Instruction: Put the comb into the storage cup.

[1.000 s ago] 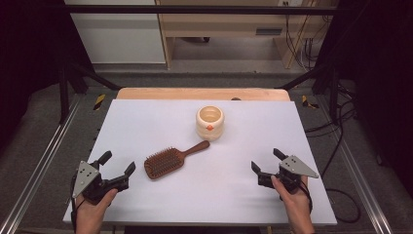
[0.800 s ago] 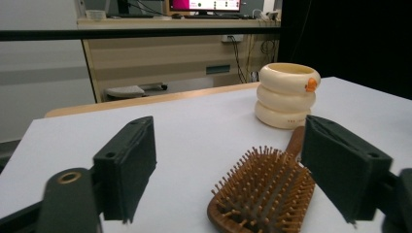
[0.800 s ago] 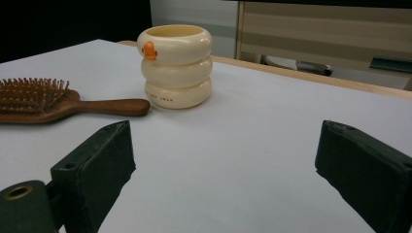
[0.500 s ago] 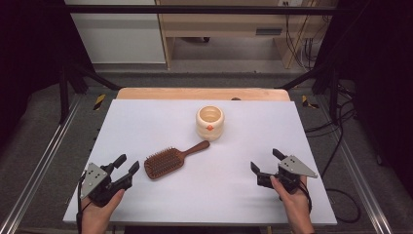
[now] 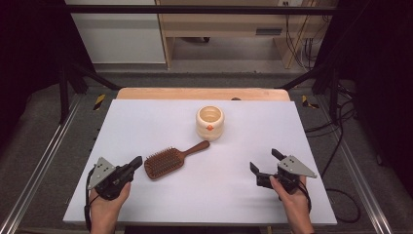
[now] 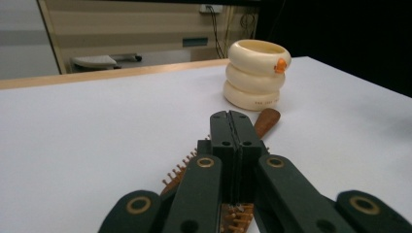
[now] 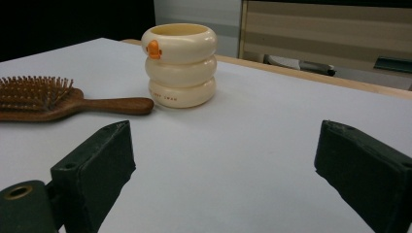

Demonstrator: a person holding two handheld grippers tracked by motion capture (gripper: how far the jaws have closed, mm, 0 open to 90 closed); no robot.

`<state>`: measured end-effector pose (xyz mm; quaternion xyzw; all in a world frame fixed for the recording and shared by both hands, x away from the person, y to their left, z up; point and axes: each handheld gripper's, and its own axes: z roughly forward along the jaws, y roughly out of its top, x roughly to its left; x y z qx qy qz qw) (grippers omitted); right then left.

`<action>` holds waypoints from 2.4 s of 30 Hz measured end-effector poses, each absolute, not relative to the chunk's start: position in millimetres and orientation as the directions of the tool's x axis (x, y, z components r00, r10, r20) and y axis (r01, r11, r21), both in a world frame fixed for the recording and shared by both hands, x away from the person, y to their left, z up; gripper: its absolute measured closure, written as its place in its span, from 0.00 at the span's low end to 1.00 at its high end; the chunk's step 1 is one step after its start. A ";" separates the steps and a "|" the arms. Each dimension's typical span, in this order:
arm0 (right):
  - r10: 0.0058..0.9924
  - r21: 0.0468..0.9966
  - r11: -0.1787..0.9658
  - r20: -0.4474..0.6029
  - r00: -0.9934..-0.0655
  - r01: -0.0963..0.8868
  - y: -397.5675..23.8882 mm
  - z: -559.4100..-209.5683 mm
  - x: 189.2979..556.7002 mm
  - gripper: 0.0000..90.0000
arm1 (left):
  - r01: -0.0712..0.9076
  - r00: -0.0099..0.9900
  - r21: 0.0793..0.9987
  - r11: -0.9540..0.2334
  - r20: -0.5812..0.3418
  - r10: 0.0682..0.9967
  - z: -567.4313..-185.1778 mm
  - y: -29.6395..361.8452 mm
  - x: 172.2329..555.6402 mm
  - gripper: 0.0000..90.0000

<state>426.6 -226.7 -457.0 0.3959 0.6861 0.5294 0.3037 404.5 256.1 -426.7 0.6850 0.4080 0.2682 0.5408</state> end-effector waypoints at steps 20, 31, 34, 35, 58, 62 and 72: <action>0.851 0.971 0.116 0.012 -0.525 0.210 -225.4 -455.1 425.0 0.08 | 0.483 0.496 0.868 -0.119 -0.159 0.853 -433.1 150.4 479.7 1.00; 0.844 0.972 0.101 0.030 -0.535 0.214 -225.3 -455.0 425.1 0.08 | 0.566 0.415 0.815 -0.126 -0.149 0.897 -448.7 123.3 513.3 1.00; 0.844 0.972 0.096 0.034 -0.536 0.213 -225.8 -454.6 424.5 0.08 | 0.587 0.394 0.799 -0.129 -0.143 0.908 -453.8 119.9 518.8 1.00; 0.844 0.973 0.094 0.035 -0.535 0.212 -226.0 -454.5 424.3 0.08 | 0.595 0.390 0.793 -0.130 -0.144 0.909 -454.5 118.8 519.7 1.00; 0.844 0.975 0.088 0.036 -0.535 0.205 -227.9 -453.0 423.2 0.08 | 0.643 0.368 0.736 -0.211 -0.055 0.928 -463.0 106.2 527.8 1.00; 0.843 0.974 0.088 0.038 -0.536 0.207 -227.8 -453.1 423.2 0.08 | 0.651 0.356 0.733 -0.199 -0.063 0.932 -462.0 105.9 529.0 1.00; 0.843 0.974 0.089 0.038 -0.537 0.210 -227.6 -453.1 423.1 0.09 | 0.672 0.351 0.712 -0.204 -0.064 0.934 -466.5 103.5 531.7 1.00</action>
